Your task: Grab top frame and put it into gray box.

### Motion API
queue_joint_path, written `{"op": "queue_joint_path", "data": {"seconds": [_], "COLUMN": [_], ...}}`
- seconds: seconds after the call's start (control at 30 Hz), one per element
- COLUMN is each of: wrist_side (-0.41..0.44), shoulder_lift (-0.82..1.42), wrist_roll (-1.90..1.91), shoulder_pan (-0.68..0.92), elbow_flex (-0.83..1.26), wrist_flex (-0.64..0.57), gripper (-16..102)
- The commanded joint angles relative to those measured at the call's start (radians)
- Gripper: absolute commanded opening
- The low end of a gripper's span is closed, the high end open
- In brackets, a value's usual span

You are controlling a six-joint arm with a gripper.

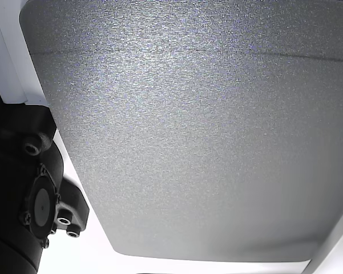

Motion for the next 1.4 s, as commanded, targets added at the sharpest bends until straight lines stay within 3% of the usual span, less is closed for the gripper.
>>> {"op": "queue_joint_path", "data": {"seconds": [0.0,0.07,0.17,0.3,0.43,0.7,1.0,1.37], "wrist_side": [0.0,-0.005,-0.089,-0.201,-0.27,-0.321,-0.462,-0.545], "shoulder_lift": [0.044,0.049,0.014,-0.006,-0.057,-0.064,-0.141,-0.181], "wrist_roll": [0.581,0.657,0.729,1.312,1.312,1.542,1.56,1.589], "shoulder_pan": [-0.049,-0.077,-0.146,-0.209,-0.258,-0.336,-0.437,-0.446], "elbow_flex": [-0.006,-0.005,-0.029,-0.026,-0.035,0.012,-0.003,0.005], "wrist_flex": [0.009,0.009,0.009,0.009,0.009,0.011,0.011,0.012], "gripper": [-14,-14,-13,-13,-13,-13,-13,-13]}}
